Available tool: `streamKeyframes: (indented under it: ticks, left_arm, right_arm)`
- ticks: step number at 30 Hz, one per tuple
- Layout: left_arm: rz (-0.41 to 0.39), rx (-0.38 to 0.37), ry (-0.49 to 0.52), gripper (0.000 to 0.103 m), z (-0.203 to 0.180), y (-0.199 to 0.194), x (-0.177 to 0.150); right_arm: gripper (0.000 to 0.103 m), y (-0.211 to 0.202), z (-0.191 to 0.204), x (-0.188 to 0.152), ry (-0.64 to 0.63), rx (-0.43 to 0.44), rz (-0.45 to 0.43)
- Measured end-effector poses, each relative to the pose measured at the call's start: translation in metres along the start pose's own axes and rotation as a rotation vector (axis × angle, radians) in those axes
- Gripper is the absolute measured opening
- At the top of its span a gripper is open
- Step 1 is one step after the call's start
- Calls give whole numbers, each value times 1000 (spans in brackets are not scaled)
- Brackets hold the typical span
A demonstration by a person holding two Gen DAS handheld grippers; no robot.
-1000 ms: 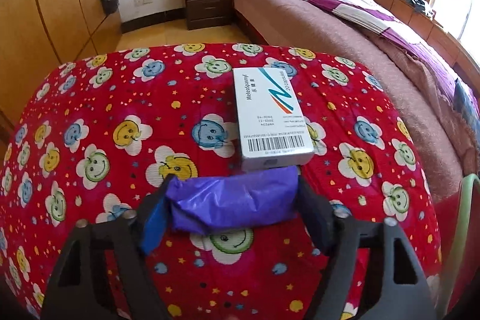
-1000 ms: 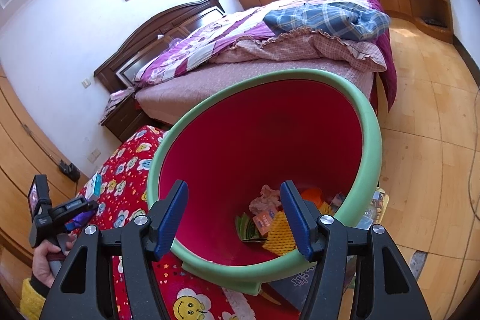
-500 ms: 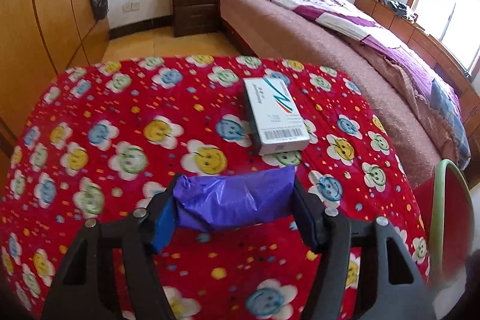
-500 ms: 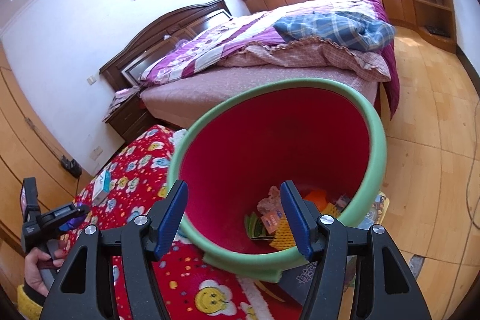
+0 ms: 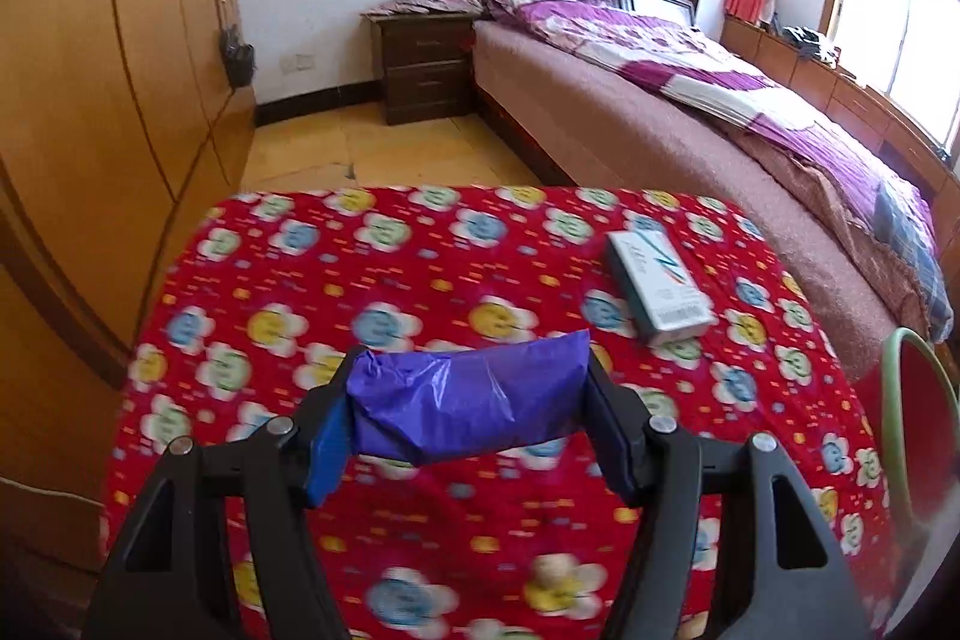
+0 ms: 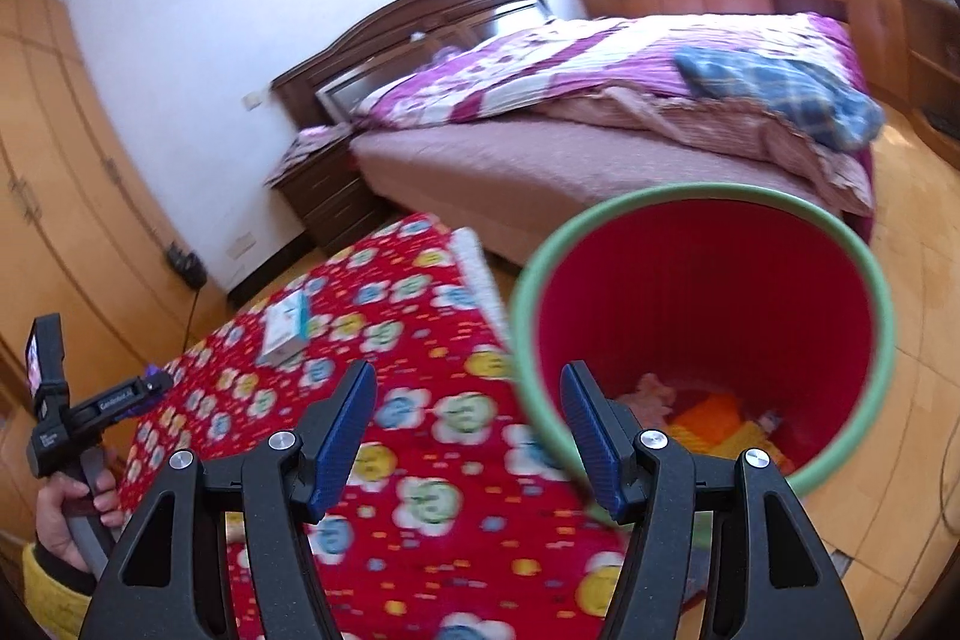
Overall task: Collect trash
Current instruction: 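Hold the purple bag with the left tool while the right tool grasps the white medicine box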
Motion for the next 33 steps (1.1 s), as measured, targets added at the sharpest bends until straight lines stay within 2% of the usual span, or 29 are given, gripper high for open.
streamKeyframes:
  ticks: [9,14,23,33]
  left_arm:
    - [-42,66,-33,67,54,0,3]
    - [-36,58,-77,67,66,19,-2]
    - [-17,60,-134,67,75,54,-14]
    - [-3,52,-157,67,69,69,-23]
  right_arm:
    - [65,44,84,-1,-141,67,83]
    - [65,79,118,-8,-195,70,124]
    - [65,145,155,-25,-281,65,188]
    - [65,217,172,-38,-337,33,276]
Point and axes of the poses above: each gripper's, at about its wrist camera, not at the fingertips, and y roughly the way its jaws point, z to its left, x to its top, the point moved 7 cm from there along y, roughly the way its jaws point, and after that the axes turned 5 degrees about y, right-handed, at the moved point
